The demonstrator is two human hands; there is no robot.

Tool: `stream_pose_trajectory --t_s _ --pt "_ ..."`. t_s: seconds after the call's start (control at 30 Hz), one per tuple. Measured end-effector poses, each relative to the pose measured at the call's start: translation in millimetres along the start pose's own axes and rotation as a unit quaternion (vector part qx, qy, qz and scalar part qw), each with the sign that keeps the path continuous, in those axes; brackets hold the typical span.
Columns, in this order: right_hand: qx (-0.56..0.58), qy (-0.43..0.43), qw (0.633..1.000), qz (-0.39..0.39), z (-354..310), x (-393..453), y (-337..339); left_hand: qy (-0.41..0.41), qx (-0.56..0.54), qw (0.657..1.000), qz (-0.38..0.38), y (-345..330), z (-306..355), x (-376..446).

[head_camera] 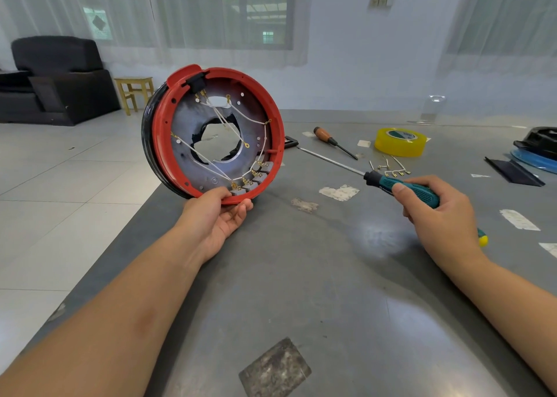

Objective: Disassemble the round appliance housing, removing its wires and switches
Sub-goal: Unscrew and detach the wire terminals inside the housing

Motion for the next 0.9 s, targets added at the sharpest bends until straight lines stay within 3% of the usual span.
stream_pose_trajectory --t_s 0.4,0.67,0.77,0.9 --pt "-0.217 0.016 0.973 -0.081 6.7 -5.1 -25.5 -0.026 0.052 0.998 -0.026 -6.4 3.0 -3.5" --pt "-0.369 0.053 0.917 -0.141 5.8 -10.1 -42.9 -0.042 0.088 0.994 -0.059 -14.5 4.9 -10.3" --pt "-0.429 0.112 0.889 -0.112 -9.1 -15.6 -47.9 -0.044 0.096 0.993 -0.061 -15.6 5.1 -10.4" --pt "-0.392 0.234 0.887 -0.072 -51.4 -39.6 -81.3 -0.045 0.104 0.991 -0.068 -18.1 4.5 -11.7"
Point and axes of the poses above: each hand's wrist, its own x-axis towards the middle knuckle, its own y-axis out of the back of the hand, z = x × y, the point moved 9 cm from there along x, towards the middle knuckle, and after that the axes turned 3 degrees about z, right-handed, at the moved point
